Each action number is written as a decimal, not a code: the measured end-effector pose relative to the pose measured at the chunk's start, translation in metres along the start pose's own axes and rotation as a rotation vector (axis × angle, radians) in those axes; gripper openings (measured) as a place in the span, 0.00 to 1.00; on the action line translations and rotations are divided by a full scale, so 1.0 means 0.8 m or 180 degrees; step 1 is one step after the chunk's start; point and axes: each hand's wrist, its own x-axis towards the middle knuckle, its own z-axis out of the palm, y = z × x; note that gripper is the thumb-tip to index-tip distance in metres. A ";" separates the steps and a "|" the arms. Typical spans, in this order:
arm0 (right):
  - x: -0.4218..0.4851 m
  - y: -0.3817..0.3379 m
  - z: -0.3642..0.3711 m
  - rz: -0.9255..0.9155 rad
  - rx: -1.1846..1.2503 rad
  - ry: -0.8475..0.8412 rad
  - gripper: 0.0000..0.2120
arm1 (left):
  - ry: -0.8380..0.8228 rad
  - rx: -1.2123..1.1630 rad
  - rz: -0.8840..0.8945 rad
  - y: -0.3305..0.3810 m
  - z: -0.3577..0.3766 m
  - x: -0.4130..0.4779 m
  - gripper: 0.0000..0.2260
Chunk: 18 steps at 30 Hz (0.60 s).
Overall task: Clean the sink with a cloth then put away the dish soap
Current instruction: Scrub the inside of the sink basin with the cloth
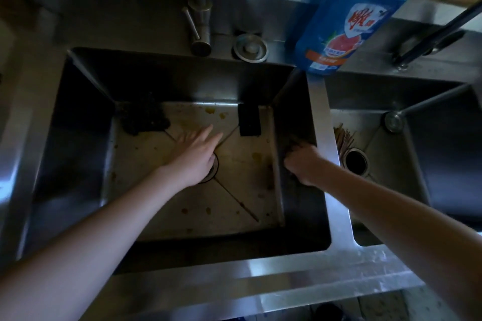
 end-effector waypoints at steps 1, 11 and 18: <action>0.005 0.010 -0.007 0.0053 -0.0105 0.0171 0.17 | -0.0019 0.0013 0.0011 0.002 0.002 -0.001 0.24; 0.045 0.091 -0.078 0.0657 -0.0378 0.0700 0.24 | 0.0080 0.0117 -0.0114 -0.007 0.013 -0.002 0.23; 0.028 0.030 -0.026 0.0334 -0.0869 0.0363 0.24 | 0.0075 -0.0008 -0.0117 -0.008 0.011 -0.014 0.23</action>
